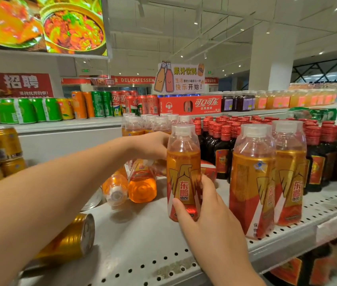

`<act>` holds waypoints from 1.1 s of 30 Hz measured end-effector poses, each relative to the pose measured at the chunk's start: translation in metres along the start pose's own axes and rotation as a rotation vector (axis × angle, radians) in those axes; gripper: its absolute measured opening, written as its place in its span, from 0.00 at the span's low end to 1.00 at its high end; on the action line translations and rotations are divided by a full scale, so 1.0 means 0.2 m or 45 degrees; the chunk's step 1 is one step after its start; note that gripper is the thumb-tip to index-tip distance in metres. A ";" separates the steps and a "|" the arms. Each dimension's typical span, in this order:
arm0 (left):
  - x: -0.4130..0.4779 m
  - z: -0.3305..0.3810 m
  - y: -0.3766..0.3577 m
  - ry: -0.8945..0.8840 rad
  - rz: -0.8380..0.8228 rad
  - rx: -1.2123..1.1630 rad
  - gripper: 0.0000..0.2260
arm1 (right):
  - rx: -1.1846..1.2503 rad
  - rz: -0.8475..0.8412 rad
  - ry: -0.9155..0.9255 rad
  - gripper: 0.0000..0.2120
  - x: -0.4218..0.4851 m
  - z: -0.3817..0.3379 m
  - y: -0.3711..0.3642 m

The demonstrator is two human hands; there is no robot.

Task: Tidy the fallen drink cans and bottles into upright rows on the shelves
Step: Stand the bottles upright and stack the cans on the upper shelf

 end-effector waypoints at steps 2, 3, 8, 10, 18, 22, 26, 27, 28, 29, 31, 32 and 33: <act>-0.06 -0.03 0.07 -0.021 0.025 -0.075 0.15 | -0.011 -0.003 -0.004 0.38 0.00 0.00 0.00; -0.08 -0.06 0.10 -0.007 0.049 -0.099 0.15 | -0.018 -0.002 -0.003 0.38 0.00 0.00 0.00; -0.22 -0.15 0.29 0.000 0.082 -0.114 0.19 | -0.111 0.005 -0.001 0.37 0.02 -0.02 -0.02; -0.28 -0.16 0.38 0.028 0.110 -0.051 0.20 | -0.131 -0.002 -0.006 0.36 0.03 -0.02 -0.02; -0.58 -0.09 0.53 0.047 0.022 0.027 0.19 | -0.071 -0.032 -0.034 0.34 0.07 -0.01 -0.05; -0.60 0.02 0.40 0.092 -0.198 0.285 0.23 | 0.090 -0.087 -0.063 0.35 0.08 0.03 -0.08; -0.50 0.05 0.31 0.153 -0.198 0.479 0.21 | 0.245 -0.164 -0.128 0.39 0.15 0.06 -0.11; -0.47 0.06 0.31 0.166 -0.147 0.505 0.19 | 0.269 -0.192 -0.149 0.40 0.17 0.06 -0.14; -0.44 0.06 0.32 0.178 -0.084 0.531 0.18 | 0.292 -0.220 -0.167 0.40 0.18 0.06 -0.16; -0.41 0.06 0.33 0.188 -0.015 0.552 0.17 | 0.314 -0.245 -0.180 0.40 0.19 0.05 -0.19; -0.39 0.06 0.37 0.195 0.161 0.533 0.18 | 0.357 -0.275 -0.189 0.41 0.19 0.05 -0.23; -0.39 0.05 0.39 0.197 0.269 0.484 0.20 | 0.376 -0.277 -0.186 0.41 0.19 0.04 -0.24; -0.39 0.05 0.41 0.201 0.379 0.407 0.20 | 0.399 -0.274 -0.185 0.39 0.20 0.04 -0.25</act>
Point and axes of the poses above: each hand's wrist, its own x-axis towards the middle knuckle, its own y-axis out of the back of the hand, z = x × y, the point moved 9 cm from there along x, towards the middle knuckle, and after that the axes turned 2 degrees about x, right-handed, at the moved point
